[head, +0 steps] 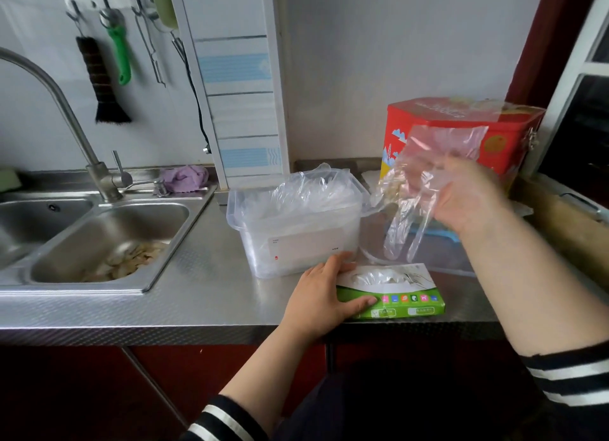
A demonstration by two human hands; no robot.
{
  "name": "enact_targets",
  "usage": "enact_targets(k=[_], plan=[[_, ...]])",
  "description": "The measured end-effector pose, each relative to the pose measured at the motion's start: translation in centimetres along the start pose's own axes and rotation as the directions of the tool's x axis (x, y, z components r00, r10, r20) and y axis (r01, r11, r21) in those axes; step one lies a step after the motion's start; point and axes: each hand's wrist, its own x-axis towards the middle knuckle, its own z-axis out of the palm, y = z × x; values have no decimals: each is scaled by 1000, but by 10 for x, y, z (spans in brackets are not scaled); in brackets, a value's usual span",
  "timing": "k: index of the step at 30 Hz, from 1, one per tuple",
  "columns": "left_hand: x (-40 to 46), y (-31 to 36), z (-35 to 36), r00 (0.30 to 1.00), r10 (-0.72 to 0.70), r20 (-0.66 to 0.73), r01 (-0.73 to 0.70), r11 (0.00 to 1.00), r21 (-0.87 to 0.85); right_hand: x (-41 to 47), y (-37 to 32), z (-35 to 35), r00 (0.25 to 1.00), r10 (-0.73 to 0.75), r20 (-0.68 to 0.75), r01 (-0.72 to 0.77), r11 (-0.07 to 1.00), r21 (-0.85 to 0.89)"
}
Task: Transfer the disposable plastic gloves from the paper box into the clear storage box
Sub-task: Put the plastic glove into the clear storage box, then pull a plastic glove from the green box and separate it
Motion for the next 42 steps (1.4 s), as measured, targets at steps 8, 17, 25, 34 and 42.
enact_targets(k=[8, 17, 25, 34, 42], plan=[[4, -3, -1, 999, 44, -4, -44, 998, 38, 7, 17, 110, 593, -569, 569, 796, 308, -521], [4, -3, -3, 999, 47, 3, -47, 998, 43, 39, 114, 133, 670, 605, 430, 500, 61, -864], [4, -3, -5, 999, 49, 5, -49, 997, 67, 75, 110, 130, 951, 222, 216, 12, 672, -741], [-1, -3, -3, 977, 193, -96, -180, 976, 124, 53, 111, 136, 922, 112, 370, 253, 550, -796], [18, 1, -76, 646, 410, -644, -168, 900, 403, 44, 116, 147, 870, 292, 398, 311, 303, -901]])
